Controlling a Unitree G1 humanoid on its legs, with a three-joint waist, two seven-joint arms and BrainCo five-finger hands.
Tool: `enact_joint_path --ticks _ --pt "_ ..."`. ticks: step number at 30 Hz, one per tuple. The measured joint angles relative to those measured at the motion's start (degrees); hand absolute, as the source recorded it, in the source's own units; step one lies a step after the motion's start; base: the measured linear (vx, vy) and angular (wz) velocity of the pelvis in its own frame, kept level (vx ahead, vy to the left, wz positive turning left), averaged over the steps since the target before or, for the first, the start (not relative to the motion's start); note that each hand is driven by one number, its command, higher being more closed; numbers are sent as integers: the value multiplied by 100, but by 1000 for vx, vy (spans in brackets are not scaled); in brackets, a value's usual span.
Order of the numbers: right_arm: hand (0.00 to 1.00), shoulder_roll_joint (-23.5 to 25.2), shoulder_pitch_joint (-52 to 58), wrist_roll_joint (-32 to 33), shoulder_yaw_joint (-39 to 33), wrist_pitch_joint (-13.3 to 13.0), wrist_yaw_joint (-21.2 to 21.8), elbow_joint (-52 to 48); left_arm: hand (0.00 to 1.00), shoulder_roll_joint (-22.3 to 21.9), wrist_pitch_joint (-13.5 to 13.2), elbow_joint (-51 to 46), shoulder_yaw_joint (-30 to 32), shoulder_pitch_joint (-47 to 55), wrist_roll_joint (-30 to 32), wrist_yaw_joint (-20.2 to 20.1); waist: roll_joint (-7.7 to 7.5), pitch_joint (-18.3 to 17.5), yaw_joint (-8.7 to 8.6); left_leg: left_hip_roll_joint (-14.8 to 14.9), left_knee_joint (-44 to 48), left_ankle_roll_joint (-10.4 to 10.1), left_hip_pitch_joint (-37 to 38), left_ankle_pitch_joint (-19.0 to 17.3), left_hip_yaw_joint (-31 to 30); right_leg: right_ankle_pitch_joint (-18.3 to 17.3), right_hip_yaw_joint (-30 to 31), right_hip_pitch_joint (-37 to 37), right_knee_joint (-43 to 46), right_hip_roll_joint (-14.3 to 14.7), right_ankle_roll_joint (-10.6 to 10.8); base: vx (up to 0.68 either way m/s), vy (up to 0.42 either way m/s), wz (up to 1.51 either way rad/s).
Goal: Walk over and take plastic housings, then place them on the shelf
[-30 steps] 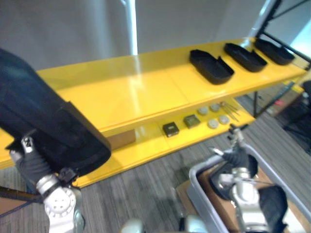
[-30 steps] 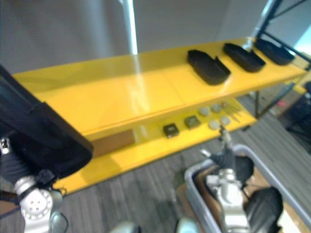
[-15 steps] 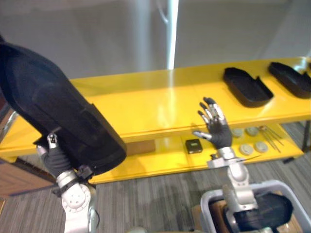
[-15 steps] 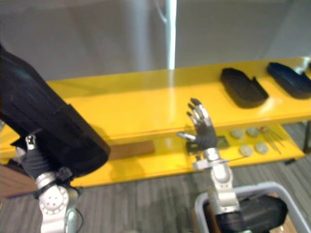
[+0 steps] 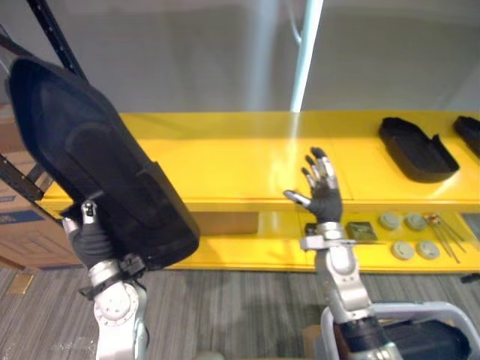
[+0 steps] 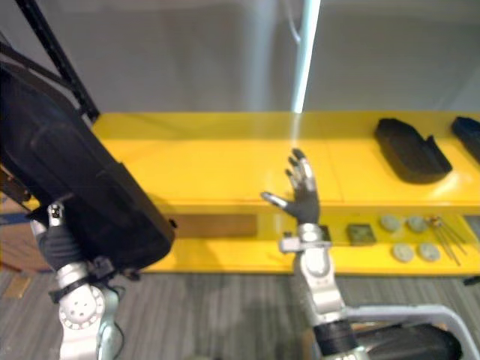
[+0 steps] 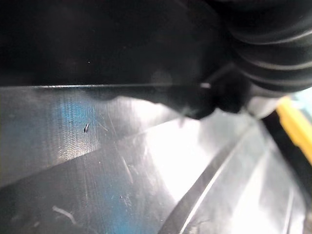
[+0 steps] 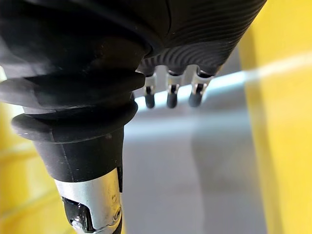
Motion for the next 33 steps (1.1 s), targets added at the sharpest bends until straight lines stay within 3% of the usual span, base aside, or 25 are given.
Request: enact_joint_path --ticks 7,20,21,33 --pt "0 7 554 128 -460 32 321 -381 100 -20 -84 -75 34 117 -225 -35 -42 -106 -279 76 -115 -13 162 7 261 74 202 3 -89 79 -30 -7 1 -19" --pt "0 55 819 227 -579 15 323 -410 100 -256 -122 -240 1 145 -234 -38 21 -158 -302 113 -206 -78 178 85 295 107 205 1 -144 118 -39 -3 1 -1" --pt "0 197 864 228 -585 0 310 -561 100 -279 -121 -262 -77 364 -234 -42 -16 -141 -415 115 -461 -78 273 239 278 97 161 3 -124 115 -49 0 0 0" --pt "0 308 1558 457 -844 -3 260 -253 100 -306 -118 -276 -397 424 -427 -45 -34 -40 -478 118 -470 -78 285 238 373 95 187 2 -119 108 -51 0 0 -1"
